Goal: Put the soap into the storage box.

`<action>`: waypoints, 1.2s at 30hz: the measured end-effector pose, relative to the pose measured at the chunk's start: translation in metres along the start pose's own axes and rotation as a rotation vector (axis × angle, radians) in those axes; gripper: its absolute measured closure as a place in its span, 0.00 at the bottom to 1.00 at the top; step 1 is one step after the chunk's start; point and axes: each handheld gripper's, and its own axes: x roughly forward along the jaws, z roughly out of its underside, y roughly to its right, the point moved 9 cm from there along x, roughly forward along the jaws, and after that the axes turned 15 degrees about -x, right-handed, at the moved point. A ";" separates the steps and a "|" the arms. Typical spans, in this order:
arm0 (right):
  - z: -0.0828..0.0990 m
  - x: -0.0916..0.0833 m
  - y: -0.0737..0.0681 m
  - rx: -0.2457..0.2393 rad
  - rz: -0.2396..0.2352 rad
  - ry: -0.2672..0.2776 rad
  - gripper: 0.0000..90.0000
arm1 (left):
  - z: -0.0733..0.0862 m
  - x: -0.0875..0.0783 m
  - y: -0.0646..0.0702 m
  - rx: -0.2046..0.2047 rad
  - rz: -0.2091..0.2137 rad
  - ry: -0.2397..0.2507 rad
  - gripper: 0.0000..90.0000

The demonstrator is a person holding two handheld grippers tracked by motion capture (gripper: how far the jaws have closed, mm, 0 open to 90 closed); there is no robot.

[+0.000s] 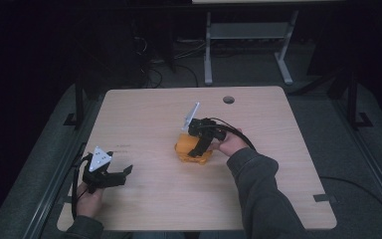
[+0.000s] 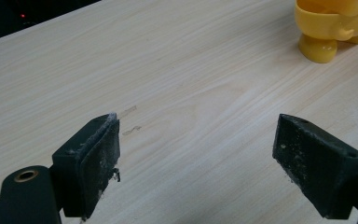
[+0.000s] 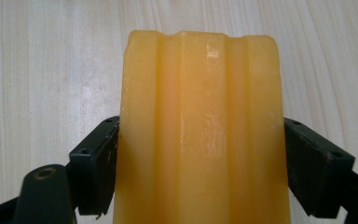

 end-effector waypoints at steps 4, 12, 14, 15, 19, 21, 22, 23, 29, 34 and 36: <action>0.000 0.000 0.000 0.000 0.002 0.000 0.22 | 0.000 0.000 0.000 -0.001 0.000 -0.001 0.16; -0.001 0.001 -0.001 0.001 0.006 -0.001 0.22 | 0.000 0.001 0.001 -0.005 0.001 -0.001 0.16; -0.001 0.000 -0.001 0.004 0.005 -0.003 0.22 | 0.000 0.001 0.001 -0.004 0.001 -0.002 0.16; -0.001 0.000 -0.001 0.005 0.005 -0.001 0.22 | 0.000 0.001 0.001 -0.002 0.002 -0.002 0.16; 0.000 0.001 -0.001 0.012 0.007 0.005 0.22 | 0.000 0.001 0.001 -0.003 0.002 -0.002 0.16; 0.000 0.001 -0.001 0.017 0.006 0.008 0.22 | 0.000 0.001 0.001 -0.001 0.001 -0.002 0.16; 0.000 0.001 -0.001 0.017 0.006 0.009 0.22 | 0.000 0.001 0.001 -0.001 0.002 -0.001 0.16; 0.000 0.001 -0.001 0.019 0.007 0.008 0.22 | 0.000 0.001 0.001 0.000 0.001 -0.002 0.16; 0.000 0.001 -0.002 0.025 0.010 0.008 0.21 | 0.000 0.001 0.001 -0.002 0.001 -0.004 0.16; 0.000 0.000 -0.002 0.027 0.013 0.011 0.21 | 0.000 0.001 0.001 0.000 0.000 -0.005 0.16; 0.000 -0.001 -0.002 0.028 0.012 0.011 0.21 | 0.000 0.001 0.001 -0.001 0.001 -0.002 0.16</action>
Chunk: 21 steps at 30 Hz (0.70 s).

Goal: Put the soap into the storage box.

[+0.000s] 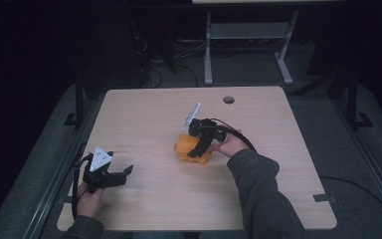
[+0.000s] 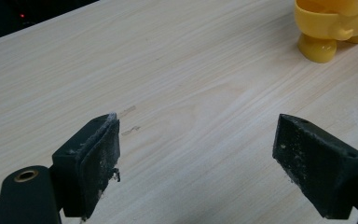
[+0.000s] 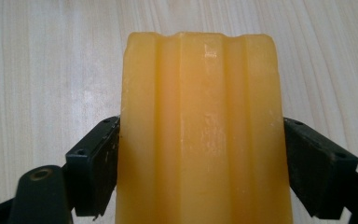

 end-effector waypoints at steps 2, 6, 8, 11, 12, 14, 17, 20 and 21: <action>0.000 -0.001 0.000 0.004 0.001 0.001 0.20 | 0.000 0.000 0.000 0.000 0.000 -0.004 0.16; 0.000 -0.001 0.000 0.011 -0.004 0.004 0.19 | 0.000 0.000 0.000 0.003 0.000 -0.004 0.16; 0.000 -0.002 0.000 0.013 0.002 0.000 0.19 | 0.000 0.000 0.000 0.002 -0.001 -0.004 0.16; 0.000 -0.003 -0.001 0.017 0.002 0.003 0.18 | 0.000 0.000 0.000 0.003 0.000 -0.005 0.16; 0.000 -0.004 -0.001 0.016 0.004 0.005 0.18 | 0.000 0.000 0.000 0.004 0.000 -0.005 0.16; 0.000 -0.005 -0.001 0.016 0.007 0.009 0.18 | 0.000 0.000 0.000 0.005 0.000 -0.005 0.16; 0.000 -0.008 -0.001 0.017 0.013 0.011 0.17 | 0.000 0.000 0.001 0.005 0.000 -0.006 0.16; 0.000 -0.010 -0.001 0.020 0.017 0.010 0.17 | 0.000 0.000 0.001 0.005 0.000 -0.008 0.16; 0.000 -0.011 -0.001 0.020 0.019 0.014 0.17 | 0.000 0.000 0.001 0.006 0.001 -0.008 0.16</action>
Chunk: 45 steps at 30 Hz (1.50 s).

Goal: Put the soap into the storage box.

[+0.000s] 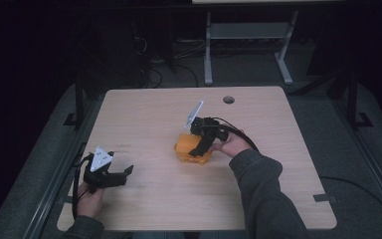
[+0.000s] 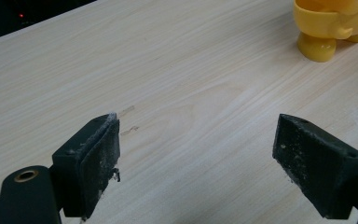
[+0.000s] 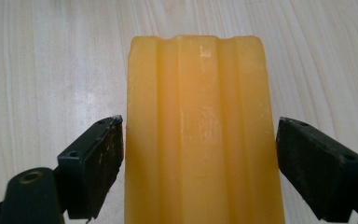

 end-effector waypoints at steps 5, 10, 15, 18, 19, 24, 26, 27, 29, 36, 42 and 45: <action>0.000 -0.006 0.000 0.002 0.010 0.011 0.17 | 0.000 0.000 0.000 -0.001 0.000 0.001 0.16; 0.001 -0.012 -0.001 0.004 0.019 0.014 0.17 | 0.000 0.000 0.000 0.000 -0.001 0.000 0.16; 0.002 -0.018 0.000 0.006 0.034 0.021 0.17 | 0.000 0.000 0.000 0.000 -0.002 0.001 0.16; 0.003 -0.021 -0.001 0.006 0.038 0.022 0.17 | 0.000 0.000 0.000 -0.001 -0.001 0.000 0.16; 0.003 -0.021 -0.001 0.007 0.041 0.023 0.17 | 0.000 0.000 0.000 -0.001 0.000 0.002 0.16; 0.006 -0.026 -0.002 0.010 0.050 0.028 0.17 | 0.000 0.001 0.001 -0.003 0.000 0.003 0.16; 0.008 -0.028 -0.002 0.013 0.052 0.030 0.17 | 0.000 0.000 0.001 0.000 0.000 0.004 0.16; 0.008 -0.029 -0.002 0.015 0.054 0.030 0.17 | 0.000 0.001 0.001 -0.002 0.000 0.003 0.16; 0.010 -0.030 -0.002 0.021 0.058 0.030 0.17 | 0.000 0.001 0.001 -0.002 0.000 0.002 0.16; 0.014 -0.036 -0.003 0.029 0.068 0.035 0.17 | 0.000 0.001 0.001 -0.001 0.000 0.003 0.16; 0.018 -0.041 -0.003 0.034 0.079 0.038 0.18 | 0.001 0.001 0.001 0.007 -0.002 -0.002 0.16; 0.021 -0.043 -0.004 0.038 0.084 0.037 0.18 | 0.001 0.001 0.001 0.007 -0.002 -0.003 0.16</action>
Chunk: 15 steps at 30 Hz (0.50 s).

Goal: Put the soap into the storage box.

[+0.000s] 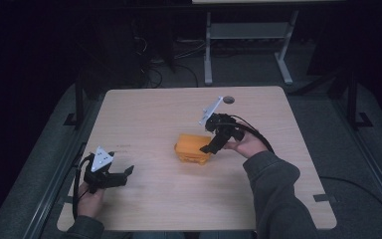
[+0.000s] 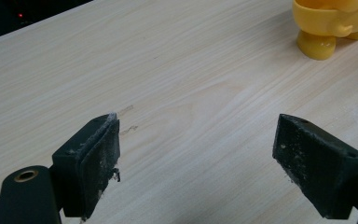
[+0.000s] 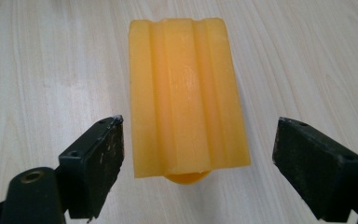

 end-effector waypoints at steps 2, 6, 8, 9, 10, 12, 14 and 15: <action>0.001 -0.001 0.000 0.003 0.001 -0.005 0.18 | 0.000 0.000 0.000 -0.001 0.000 0.001 0.16; 0.004 -0.003 -0.001 0.011 0.002 0.000 0.18 | 0.000 0.000 0.000 0.000 0.000 0.000 0.16; 0.005 -0.004 -0.001 0.012 0.005 0.000 0.18 | 0.000 0.000 0.000 0.001 0.000 0.000 0.16; 0.005 -0.006 -0.001 0.013 0.009 0.001 0.18 | 0.000 0.000 0.000 0.001 0.000 -0.001 0.16; 0.005 -0.007 0.000 0.013 0.013 0.002 0.18 | 0.000 0.000 0.000 0.001 0.000 0.000 0.16; 0.005 -0.009 -0.001 0.015 0.014 0.007 0.18 | 0.000 0.000 0.000 0.001 0.000 0.000 0.16; 0.007 -0.011 0.000 0.014 0.022 0.006 0.18 | 0.000 0.000 0.000 0.000 0.000 0.001 0.16; 0.007 -0.012 -0.001 0.021 0.018 0.004 0.18 | 0.000 0.000 0.000 0.000 0.000 0.000 0.16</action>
